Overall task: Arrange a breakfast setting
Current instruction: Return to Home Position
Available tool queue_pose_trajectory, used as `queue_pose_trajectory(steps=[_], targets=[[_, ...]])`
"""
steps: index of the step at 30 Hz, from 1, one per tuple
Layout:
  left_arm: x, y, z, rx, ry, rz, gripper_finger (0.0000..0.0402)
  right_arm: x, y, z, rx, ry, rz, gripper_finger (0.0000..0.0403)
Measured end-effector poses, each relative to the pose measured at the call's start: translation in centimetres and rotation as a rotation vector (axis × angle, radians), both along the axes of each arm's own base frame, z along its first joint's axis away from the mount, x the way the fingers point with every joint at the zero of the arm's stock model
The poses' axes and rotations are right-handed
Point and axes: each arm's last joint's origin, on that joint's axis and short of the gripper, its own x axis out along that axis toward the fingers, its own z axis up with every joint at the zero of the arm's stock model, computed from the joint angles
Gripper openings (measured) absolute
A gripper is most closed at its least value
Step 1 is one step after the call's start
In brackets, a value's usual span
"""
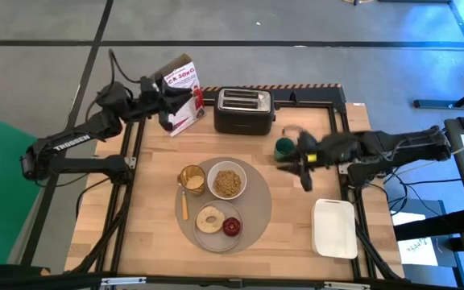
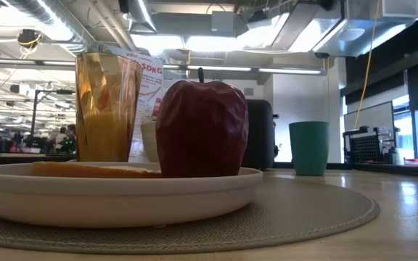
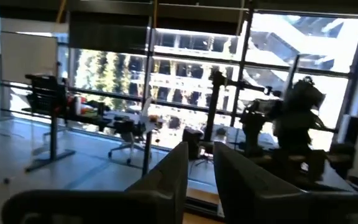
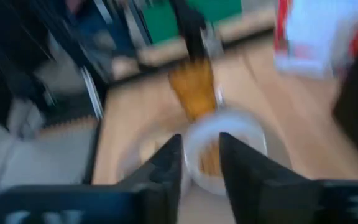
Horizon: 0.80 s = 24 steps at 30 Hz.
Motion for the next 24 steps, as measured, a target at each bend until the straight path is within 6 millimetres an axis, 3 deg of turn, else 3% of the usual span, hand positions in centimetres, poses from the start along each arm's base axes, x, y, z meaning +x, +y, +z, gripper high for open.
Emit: queue_pose_trajectory(steps=[6, 12, 16, 20, 24], targets=[[1.9, -2.2, -0.7, 0.009, 0.043, -0.130, 0.0011, 3.3, -2.5, 1.7, -0.075, -0.289, 0.073, 0.0009], [3.8, -4.6, -1.5, 0.106, 0.106, -0.183, 0.0002, 5.2, -3.7, 1.8, -0.177, -0.396, 0.078, 0.0020], [3.5, -5.3, -1.4, 0.140, 0.115, -0.198, 0.0001, 4.5, -3.5, 3.4, -0.343, -0.546, 0.197, 0.0003], [2.3, -5.7, -1.3, 0.156, 0.106, -0.227, 0.0001, 2.4, -3.8, 5.4, -0.410, -0.663, 0.173, 0.0005], [2.0, -6.2, -4.6, 0.099, 0.124, -0.236, 0.0001, 0.7, -4.4, 5.4, -0.404, -0.605, 0.192, 0.0002]])
